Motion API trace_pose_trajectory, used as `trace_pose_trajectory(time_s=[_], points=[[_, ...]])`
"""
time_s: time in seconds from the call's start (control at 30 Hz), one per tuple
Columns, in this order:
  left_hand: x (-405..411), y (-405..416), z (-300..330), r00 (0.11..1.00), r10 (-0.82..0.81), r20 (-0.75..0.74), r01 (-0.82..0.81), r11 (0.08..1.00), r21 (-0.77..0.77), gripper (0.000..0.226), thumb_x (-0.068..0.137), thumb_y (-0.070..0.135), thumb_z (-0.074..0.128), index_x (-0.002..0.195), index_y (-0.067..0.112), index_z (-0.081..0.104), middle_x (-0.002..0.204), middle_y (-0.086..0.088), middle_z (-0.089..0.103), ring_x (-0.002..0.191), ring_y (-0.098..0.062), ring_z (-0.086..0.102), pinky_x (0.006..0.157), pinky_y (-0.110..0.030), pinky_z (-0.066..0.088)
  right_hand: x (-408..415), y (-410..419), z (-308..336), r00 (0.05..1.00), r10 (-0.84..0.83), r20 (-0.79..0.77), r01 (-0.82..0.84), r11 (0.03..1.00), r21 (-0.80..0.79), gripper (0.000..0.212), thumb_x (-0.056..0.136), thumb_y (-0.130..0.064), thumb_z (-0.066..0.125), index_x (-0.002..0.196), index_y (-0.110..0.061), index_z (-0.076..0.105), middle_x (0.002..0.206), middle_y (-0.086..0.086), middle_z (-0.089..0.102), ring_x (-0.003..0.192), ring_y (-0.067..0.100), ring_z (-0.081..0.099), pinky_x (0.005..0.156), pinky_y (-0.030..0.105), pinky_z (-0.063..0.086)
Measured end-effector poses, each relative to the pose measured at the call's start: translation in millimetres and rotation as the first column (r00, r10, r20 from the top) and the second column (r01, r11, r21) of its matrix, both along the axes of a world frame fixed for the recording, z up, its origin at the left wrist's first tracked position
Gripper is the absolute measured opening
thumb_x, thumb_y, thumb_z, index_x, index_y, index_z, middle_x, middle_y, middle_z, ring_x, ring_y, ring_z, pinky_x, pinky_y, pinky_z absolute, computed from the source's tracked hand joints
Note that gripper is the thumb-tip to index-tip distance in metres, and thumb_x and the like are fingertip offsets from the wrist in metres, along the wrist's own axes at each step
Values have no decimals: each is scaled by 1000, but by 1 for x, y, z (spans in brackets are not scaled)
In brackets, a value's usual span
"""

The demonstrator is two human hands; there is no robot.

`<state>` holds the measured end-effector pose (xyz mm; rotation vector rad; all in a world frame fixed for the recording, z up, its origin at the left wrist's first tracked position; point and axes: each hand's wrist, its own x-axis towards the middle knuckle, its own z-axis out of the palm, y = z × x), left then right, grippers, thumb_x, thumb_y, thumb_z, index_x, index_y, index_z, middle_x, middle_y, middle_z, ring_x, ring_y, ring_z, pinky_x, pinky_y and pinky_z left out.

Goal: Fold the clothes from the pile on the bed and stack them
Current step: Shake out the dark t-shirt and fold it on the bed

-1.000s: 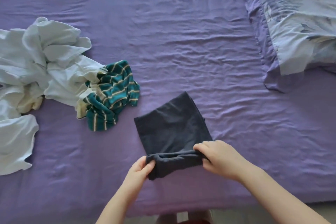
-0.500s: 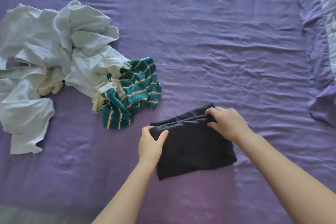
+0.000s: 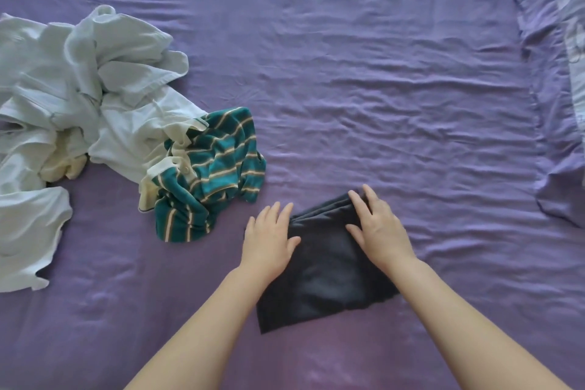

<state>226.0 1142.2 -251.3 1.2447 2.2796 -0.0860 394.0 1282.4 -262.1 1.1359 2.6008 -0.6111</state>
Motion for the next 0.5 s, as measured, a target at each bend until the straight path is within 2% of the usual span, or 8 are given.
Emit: trace_pose_trajectory(time_s=[0.07, 0.13, 0.23, 0.3, 0.33, 0.4, 0.5], points=[[-1, 9, -3, 998, -66, -24, 64, 995, -71, 68, 94, 45, 49, 149, 25, 15, 152, -1, 26, 136, -23, 31, 108, -43, 31, 9, -9, 0, 999, -37, 17, 38, 999, -38, 73, 92, -37, 53, 150, -23, 10, 156, 10, 11, 128, 28, 37, 96, 39, 42], [-3, 15, -3, 989, -117, -90, 105, 986, -128, 68, 91, 48, 51, 146, 25, 19, 140, -3, 39, 122, -26, 44, 94, -40, 38, 16, -16, 0, 993, -117, 0, 117, 990, -83, 80, 91, -39, 53, 150, -22, 2, 151, 11, 24, 126, 27, 39, 94, 38, 44], [-6, 19, -1, 978, -141, -154, 113, 977, -179, 54, 86, 56, 52, 129, 26, 39, 119, -2, 58, 111, -26, 50, 84, -38, 35, 19, -20, -1, 970, -242, 3, 241, 962, -128, 84, 90, -41, 53, 149, -13, 1, 134, 7, 44, 118, 26, 47, 91, 37, 44], [-7, 19, -1, 973, -155, -173, 122, 974, -189, 43, 85, 59, 50, 111, 25, 48, 109, -1, 63, 106, -25, 51, 81, -38, 34, 18, -21, 0, 963, -260, 76, 267, 958, -101, 78, 90, -44, 52, 147, -9, 11, 127, 8, 51, 115, 27, 52, 90, 38, 41], [-7, 19, 0, 969, -172, -176, 137, 971, -196, 41, 85, 60, 49, 104, 24, 50, 107, -1, 63, 105, -25, 50, 81, -38, 34, 18, -21, 1, 962, -256, 95, 265, 961, -85, 69, 90, -45, 52, 141, -9, 23, 123, 7, 55, 113, 27, 53, 89, 38, 40], [-7, 17, -1, 971, -185, -152, 153, 967, -201, 41, 86, 60, 47, 99, 22, 52, 107, -3, 62, 104, -26, 51, 81, -38, 37, 18, -21, 4, 963, -260, 75, 265, 962, -72, 46, 88, -43, 54, 121, -13, 41, 115, 4, 58, 109, 26, 53, 85, 37, 39], [-10, 11, -2, 993, -113, -41, 103, 977, -186, 40, 87, 59, 48, 97, 20, 47, 108, -3, 57, 100, -26, 56, 74, -37, 43, 21, -25, 6, 948, -318, -26, 314, 943, -113, 31, 87, -37, 58, 105, -15, 46, 107, 2, 55, 103, 25, 49, 75, 35, 38]])
